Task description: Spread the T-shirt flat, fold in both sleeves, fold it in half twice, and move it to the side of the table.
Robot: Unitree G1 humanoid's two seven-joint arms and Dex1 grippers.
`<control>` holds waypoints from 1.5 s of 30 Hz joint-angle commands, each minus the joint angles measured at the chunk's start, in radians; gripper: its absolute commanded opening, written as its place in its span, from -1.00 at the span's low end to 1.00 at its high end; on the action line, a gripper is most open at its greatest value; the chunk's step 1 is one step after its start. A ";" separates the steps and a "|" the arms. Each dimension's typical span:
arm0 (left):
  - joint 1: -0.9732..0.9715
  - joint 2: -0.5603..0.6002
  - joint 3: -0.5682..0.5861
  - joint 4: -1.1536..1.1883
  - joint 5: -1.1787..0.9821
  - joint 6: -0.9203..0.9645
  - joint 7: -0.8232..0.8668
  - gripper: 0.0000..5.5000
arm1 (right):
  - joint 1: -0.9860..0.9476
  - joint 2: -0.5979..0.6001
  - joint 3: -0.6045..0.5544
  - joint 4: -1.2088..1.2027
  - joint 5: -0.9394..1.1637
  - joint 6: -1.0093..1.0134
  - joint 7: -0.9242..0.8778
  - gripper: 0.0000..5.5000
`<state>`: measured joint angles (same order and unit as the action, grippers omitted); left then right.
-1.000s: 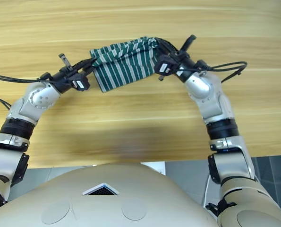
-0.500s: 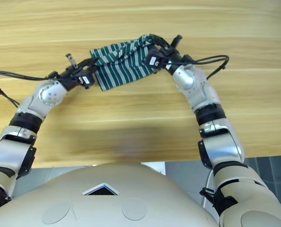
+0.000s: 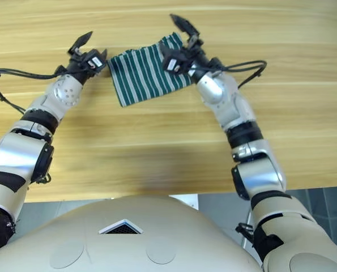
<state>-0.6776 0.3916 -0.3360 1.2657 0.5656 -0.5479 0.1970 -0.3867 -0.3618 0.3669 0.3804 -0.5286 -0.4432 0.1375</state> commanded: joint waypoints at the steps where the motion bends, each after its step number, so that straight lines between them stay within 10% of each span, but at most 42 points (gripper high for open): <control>1: -0.001 0.019 0.007 0.037 -0.006 0.045 0.028 0.35 | 0.006 0.078 -0.017 0.035 0.182 0.050 0.141 0.28; 9: 0.085 0.082 0.208 0.015 -0.201 -0.018 0.133 0.51 | -0.225 0.320 -0.217 0.580 0.593 0.206 0.485 0.28; 17: 0.203 0.076 0.301 -0.079 -0.293 -0.159 0.168 0.51 | -0.436 0.392 -0.381 0.933 0.620 0.411 0.280 0.28; 29: 0.300 0.052 0.365 -0.147 -0.339 -0.243 0.189 0.51 | -0.366 0.013 -0.858 0.990 0.819 0.535 -0.467 0.28; 39: 0.300 -0.042 0.437 -0.178 -0.468 -0.253 0.078 0.51 | -0.200 -0.098 -1.083 0.984 0.889 0.477 -0.668 0.28; 45: 0.215 -0.162 0.411 -0.209 -0.499 -0.263 -0.033 0.51 | -0.357 -0.078 -0.879 0.899 0.665 0.115 -0.648 0.28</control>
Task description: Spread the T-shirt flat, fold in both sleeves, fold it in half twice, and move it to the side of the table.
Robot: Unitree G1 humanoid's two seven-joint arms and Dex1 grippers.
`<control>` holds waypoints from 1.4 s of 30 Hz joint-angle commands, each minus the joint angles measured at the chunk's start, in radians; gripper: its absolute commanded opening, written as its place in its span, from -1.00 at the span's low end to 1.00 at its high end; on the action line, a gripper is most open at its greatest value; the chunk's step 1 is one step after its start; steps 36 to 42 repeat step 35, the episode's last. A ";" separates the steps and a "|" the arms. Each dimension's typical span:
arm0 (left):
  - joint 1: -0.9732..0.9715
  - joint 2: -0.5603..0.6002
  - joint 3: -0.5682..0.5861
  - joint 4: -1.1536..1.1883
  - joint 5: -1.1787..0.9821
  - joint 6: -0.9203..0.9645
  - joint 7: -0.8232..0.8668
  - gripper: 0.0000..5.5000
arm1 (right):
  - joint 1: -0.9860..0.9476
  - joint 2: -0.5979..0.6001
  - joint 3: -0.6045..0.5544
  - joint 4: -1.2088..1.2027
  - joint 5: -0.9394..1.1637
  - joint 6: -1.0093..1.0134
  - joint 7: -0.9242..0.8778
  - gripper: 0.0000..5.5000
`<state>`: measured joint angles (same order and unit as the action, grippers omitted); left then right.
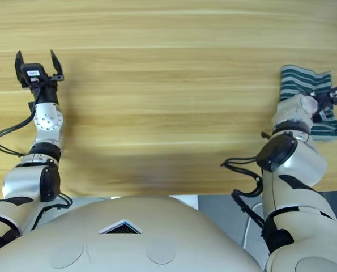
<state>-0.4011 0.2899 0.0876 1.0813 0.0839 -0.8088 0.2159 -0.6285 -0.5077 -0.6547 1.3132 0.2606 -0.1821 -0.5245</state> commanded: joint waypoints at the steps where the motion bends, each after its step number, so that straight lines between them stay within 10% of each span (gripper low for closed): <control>1: -0.077 -0.076 -0.006 -0.032 -0.033 0.002 -0.068 0.51 | -0.154 0.111 0.203 -0.055 -0.170 -0.195 0.028 0.28; 10: -0.129 -0.203 0.033 0.055 -0.103 0.077 -0.137 0.51 | -0.193 0.609 0.617 -0.024 -0.449 -0.319 0.223 0.28; 27: 0.315 -0.332 -0.113 -0.472 0.038 0.070 -0.131 0.30 | 0.347 0.555 0.776 -0.504 -0.542 -0.485 0.298 0.40; 42: 0.368 -0.333 -0.141 -0.555 0.075 0.090 -0.120 0.30 | 0.428 0.524 0.788 -0.642 -0.570 -0.476 0.278 0.68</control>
